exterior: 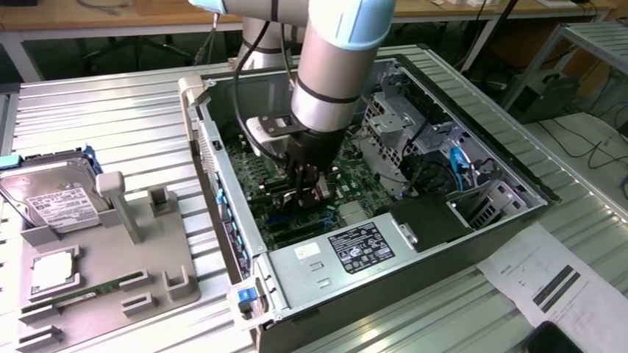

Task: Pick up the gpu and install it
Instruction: 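Insert the gpu into the slot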

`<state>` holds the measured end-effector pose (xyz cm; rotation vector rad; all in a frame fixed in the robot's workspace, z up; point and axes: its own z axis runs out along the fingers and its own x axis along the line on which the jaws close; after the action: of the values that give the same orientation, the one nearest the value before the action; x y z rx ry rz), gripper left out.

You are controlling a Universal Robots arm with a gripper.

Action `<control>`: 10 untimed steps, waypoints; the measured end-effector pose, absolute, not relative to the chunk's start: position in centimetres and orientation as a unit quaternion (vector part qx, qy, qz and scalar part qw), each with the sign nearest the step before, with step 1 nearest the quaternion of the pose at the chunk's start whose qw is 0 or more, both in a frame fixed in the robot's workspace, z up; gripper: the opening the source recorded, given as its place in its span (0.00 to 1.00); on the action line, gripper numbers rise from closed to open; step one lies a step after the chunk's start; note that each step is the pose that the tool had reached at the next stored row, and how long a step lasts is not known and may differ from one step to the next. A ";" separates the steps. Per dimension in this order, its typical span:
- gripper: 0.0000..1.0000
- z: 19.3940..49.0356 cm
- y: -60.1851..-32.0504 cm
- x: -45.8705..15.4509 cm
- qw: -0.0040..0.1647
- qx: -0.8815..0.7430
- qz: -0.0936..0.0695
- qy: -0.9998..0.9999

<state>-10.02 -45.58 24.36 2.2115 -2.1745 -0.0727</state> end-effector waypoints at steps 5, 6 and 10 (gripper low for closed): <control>0.34 26.8 -45.5 -10.0 0.020 0.713 -0.023 -0.701; 0.34 27.2 -45.5 -10.0 0.020 0.713 -0.023 -0.701; 0.34 28.5 -45.5 -10.0 0.019 0.713 -0.023 -0.701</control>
<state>-10.00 -45.53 28.46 2.2118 -2.1747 -0.0721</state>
